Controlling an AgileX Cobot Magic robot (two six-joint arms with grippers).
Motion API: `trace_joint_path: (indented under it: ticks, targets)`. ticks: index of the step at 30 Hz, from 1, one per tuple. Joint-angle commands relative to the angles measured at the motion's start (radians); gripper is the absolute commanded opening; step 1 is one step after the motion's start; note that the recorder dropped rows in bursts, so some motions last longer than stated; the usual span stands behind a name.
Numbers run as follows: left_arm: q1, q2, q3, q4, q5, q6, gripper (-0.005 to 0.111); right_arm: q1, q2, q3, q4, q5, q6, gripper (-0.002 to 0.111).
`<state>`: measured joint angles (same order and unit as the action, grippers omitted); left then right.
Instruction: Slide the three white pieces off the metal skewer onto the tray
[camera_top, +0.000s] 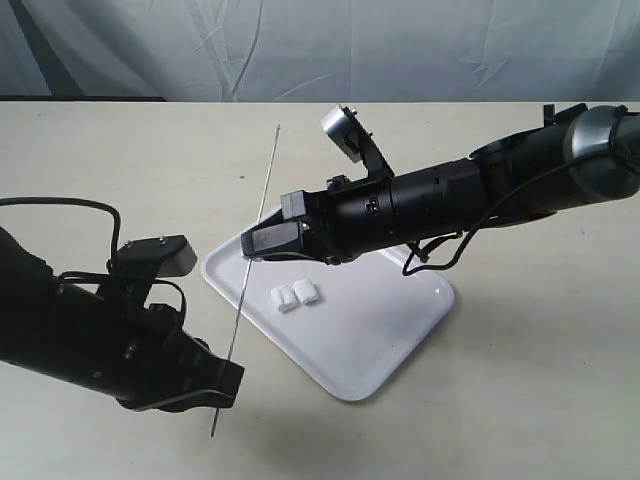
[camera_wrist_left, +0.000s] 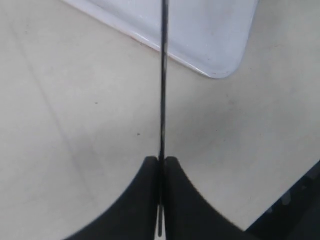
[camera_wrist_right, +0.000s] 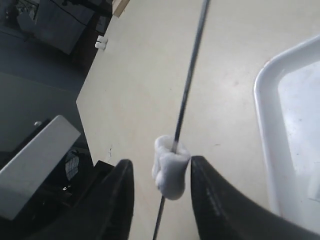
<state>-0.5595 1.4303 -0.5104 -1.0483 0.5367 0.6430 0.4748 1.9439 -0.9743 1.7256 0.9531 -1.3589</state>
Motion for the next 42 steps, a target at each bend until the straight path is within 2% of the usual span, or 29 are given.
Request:
trace_joint_path:
  ticks: [1,16,22,32,42]
  targets:
    - [0.003,0.000,-0.004,-0.015,-0.007,0.010,0.000,-0.002,-0.007,0.002,0.019,-0.013,-0.003,0.037]
    - [0.003,0.000,-0.004,-0.066,0.015,0.071,0.000,-0.002,-0.007,0.002,0.019,-0.026,-0.003,0.036]
    - [0.003,0.000,-0.004,-0.063,0.015,0.071,0.000,-0.002,-0.007,0.002,0.019,-0.026,-0.003,0.017]
    - [0.003,0.000,-0.002,-0.044,0.013,0.071,0.000,-0.002,-0.007,0.002,0.019,-0.024,-0.003,0.017]
    - [-0.031,0.000,0.092,-0.057,-0.052,0.078,0.000,-0.027,-0.007,0.001,0.019,-0.024,0.003,0.017]
